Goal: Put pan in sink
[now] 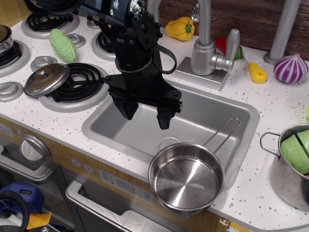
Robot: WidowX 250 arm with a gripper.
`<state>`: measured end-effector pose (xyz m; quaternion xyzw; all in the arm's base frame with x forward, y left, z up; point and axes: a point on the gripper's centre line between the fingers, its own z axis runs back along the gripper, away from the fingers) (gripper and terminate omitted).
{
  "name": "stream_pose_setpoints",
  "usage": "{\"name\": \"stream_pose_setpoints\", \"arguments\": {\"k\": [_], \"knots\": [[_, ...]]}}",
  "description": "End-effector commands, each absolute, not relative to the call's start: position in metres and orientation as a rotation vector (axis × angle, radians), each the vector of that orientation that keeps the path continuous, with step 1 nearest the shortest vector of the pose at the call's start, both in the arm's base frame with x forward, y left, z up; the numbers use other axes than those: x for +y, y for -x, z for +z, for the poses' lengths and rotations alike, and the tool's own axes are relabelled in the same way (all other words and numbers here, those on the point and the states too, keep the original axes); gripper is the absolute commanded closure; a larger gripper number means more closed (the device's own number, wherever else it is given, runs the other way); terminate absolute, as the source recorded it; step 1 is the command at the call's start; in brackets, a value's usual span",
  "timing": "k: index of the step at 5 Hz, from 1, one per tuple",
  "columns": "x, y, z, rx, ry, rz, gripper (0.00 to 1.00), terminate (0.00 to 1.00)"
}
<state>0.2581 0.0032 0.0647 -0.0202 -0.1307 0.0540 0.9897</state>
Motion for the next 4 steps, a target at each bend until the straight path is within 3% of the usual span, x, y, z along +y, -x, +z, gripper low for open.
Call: {"name": "stream_pose_setpoints", "arguments": {"k": [1, 3, 4], "knots": [[0.003, -0.258, 0.065, -0.262, 0.041, 0.108, 0.00, 0.00], [-0.006, -0.253, 0.071, -0.223, 0.032, -0.161, 0.00, 0.00], [-0.015, -0.248, 0.057, -0.250, 0.006, -0.228, 0.00, 0.00]]}}
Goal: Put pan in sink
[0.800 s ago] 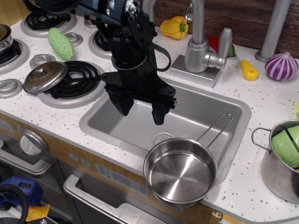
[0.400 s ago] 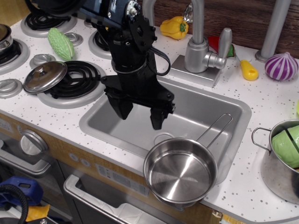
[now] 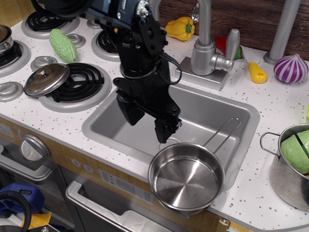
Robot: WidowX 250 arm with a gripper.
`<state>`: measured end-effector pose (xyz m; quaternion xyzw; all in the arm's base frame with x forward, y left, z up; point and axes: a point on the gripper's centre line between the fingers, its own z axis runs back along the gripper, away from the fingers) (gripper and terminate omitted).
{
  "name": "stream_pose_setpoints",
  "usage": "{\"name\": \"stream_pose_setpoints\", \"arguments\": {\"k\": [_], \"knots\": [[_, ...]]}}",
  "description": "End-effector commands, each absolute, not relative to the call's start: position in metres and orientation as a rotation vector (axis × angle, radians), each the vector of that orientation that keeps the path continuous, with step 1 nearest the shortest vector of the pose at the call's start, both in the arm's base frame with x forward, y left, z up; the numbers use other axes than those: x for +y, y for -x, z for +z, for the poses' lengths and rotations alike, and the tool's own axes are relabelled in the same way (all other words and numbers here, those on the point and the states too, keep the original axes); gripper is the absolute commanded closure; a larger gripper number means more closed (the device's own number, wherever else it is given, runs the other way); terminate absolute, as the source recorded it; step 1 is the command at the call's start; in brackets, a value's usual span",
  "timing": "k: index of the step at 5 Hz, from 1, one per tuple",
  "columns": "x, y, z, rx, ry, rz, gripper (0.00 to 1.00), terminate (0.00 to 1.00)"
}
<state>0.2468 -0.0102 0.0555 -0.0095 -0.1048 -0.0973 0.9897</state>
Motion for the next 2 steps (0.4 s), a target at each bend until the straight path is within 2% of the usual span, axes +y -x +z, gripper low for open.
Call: {"name": "stream_pose_setpoints", "arguments": {"k": [1, 2], "knots": [[-0.023, -0.242, 0.043, -0.266, -0.010, -0.266, 0.00, 0.00], [-0.024, -0.237, 0.031, -0.281, 0.009, -0.292, 0.00, 0.00]]}}
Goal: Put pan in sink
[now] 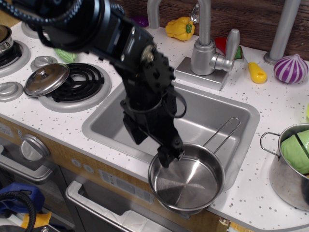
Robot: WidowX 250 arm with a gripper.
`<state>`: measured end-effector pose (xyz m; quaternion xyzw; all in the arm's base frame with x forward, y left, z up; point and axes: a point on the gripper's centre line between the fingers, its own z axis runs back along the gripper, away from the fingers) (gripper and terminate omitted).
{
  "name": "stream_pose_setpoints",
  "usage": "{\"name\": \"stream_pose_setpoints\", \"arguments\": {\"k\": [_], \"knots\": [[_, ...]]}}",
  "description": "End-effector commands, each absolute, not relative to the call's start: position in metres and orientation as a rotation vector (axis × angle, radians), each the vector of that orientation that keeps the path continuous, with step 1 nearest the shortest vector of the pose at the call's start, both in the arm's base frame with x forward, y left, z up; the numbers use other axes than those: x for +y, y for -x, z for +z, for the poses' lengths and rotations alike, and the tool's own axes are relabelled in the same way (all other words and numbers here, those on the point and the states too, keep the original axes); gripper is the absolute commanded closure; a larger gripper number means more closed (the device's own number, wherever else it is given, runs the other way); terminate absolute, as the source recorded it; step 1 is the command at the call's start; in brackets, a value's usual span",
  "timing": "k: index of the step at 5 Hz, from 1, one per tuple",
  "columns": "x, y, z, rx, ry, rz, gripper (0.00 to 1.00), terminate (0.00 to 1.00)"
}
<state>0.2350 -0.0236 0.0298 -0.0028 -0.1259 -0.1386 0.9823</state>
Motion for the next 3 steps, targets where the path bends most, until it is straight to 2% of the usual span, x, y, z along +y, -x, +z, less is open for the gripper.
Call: {"name": "stream_pose_setpoints", "arguments": {"k": [1, 3], "knots": [[-0.023, -0.234, 0.023, -0.278, 0.017, -0.285, 0.00, 0.00], [-0.019, -0.228, 0.005, -0.319, 0.025, -0.279, 0.00, 0.00]]}}
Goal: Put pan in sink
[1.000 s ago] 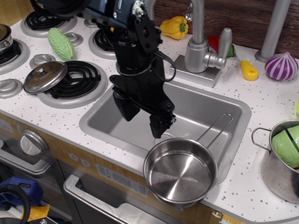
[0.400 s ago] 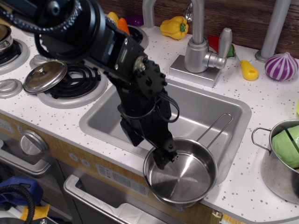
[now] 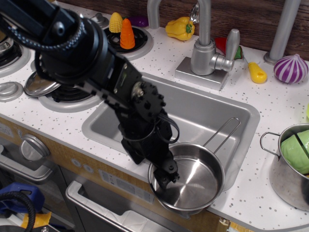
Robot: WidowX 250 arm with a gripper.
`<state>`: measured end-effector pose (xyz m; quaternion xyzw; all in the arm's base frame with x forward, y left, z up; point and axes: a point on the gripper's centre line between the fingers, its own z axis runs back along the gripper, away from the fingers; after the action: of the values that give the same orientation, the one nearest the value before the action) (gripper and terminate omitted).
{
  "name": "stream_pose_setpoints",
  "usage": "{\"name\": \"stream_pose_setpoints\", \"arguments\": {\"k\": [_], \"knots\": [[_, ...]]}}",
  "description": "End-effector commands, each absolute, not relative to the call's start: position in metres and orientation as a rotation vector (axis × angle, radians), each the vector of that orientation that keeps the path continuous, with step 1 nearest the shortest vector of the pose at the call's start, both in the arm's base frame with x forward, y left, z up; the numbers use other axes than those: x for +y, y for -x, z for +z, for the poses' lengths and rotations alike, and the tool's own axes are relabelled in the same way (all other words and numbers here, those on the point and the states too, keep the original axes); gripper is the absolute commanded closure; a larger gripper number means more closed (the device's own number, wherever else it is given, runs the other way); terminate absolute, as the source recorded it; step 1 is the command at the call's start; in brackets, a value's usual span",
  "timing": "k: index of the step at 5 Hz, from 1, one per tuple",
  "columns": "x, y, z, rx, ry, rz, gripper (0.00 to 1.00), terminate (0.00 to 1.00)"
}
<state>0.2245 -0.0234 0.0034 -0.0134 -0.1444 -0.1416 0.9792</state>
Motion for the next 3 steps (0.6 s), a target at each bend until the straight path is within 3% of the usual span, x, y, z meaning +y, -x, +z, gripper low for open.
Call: {"name": "stream_pose_setpoints", "arguments": {"k": [1, 3], "knots": [[-0.018, -0.227, 0.002, -0.330, 0.039, -0.271, 1.00, 0.00], [-0.013, -0.231, 0.015, -0.311, 0.062, -0.286, 1.00, 0.00]]}}
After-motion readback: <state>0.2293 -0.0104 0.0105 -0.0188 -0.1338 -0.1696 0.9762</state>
